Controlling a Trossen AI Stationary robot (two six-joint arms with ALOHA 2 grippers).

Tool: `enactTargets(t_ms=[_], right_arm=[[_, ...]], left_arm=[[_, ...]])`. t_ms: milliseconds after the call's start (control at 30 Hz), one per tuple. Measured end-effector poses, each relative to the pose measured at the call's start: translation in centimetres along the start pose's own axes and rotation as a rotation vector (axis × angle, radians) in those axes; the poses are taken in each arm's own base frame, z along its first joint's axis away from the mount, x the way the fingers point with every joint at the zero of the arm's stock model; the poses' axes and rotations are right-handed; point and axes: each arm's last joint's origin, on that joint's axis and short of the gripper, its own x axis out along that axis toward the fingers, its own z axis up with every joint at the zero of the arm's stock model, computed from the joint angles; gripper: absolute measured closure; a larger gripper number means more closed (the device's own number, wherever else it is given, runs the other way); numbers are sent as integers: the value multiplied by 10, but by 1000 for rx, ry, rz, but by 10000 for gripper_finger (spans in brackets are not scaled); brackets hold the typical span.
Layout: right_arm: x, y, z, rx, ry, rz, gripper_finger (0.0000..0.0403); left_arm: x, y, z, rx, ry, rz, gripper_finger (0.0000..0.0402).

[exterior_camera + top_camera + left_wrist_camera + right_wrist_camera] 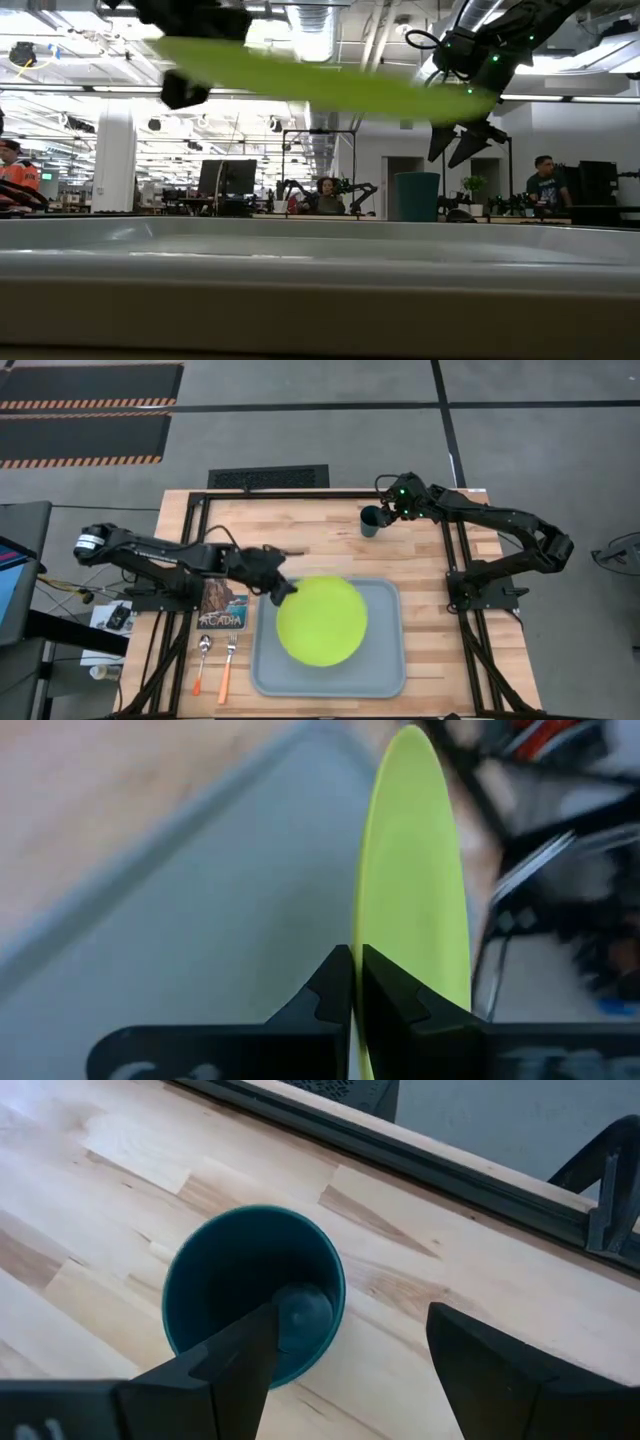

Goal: Pick and place plate/cup/fork/spoon on tray
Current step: Put the green plate on the bottom left of the gray serving tray

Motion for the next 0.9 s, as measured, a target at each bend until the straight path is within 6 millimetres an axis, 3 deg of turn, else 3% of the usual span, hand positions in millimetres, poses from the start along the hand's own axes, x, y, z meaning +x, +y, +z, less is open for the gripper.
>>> enactTargets(t_ms=[200,333,900], right_arm=[[0,0,0,-8,-1,1,121],[0,0,0,-9,-4,2,121],[0,0,1,-6,-8,3,121]], left_arm=[[5,1,-46,-54,106,98,401],[7,6,-64,-99,89,120,401],[24,51,-97,-213,109,117,401]])
